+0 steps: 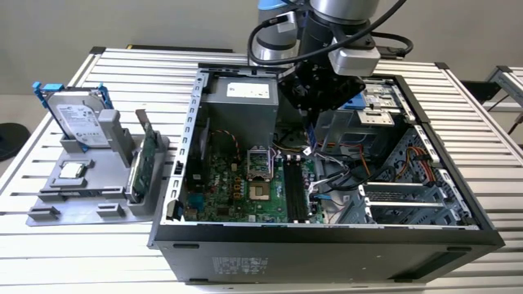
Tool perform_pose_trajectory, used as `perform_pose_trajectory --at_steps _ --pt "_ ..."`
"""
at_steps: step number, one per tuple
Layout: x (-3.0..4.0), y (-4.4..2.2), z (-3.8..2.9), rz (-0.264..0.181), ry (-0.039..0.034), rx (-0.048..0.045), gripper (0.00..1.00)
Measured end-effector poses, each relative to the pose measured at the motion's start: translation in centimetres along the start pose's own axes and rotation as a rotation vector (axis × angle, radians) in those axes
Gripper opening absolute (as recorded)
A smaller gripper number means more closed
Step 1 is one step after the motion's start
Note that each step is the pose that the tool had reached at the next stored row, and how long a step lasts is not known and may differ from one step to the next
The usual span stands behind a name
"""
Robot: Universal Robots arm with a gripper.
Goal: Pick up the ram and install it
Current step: 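Insert the ram into the slot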
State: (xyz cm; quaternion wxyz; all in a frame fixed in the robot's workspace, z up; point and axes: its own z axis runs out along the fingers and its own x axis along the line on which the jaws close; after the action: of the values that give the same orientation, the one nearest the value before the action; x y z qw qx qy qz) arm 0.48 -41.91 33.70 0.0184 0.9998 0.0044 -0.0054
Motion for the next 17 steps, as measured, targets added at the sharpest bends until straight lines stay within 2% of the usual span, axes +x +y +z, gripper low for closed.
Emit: perform_pose_trajectory --at_steps 4,17 --pt "0.11 0.0 0.06 0.016 -0.0006 0.0001 0.0" --pt "0.15 -0.02 0.57 0.017 -0.0007 0.0002 0.0"
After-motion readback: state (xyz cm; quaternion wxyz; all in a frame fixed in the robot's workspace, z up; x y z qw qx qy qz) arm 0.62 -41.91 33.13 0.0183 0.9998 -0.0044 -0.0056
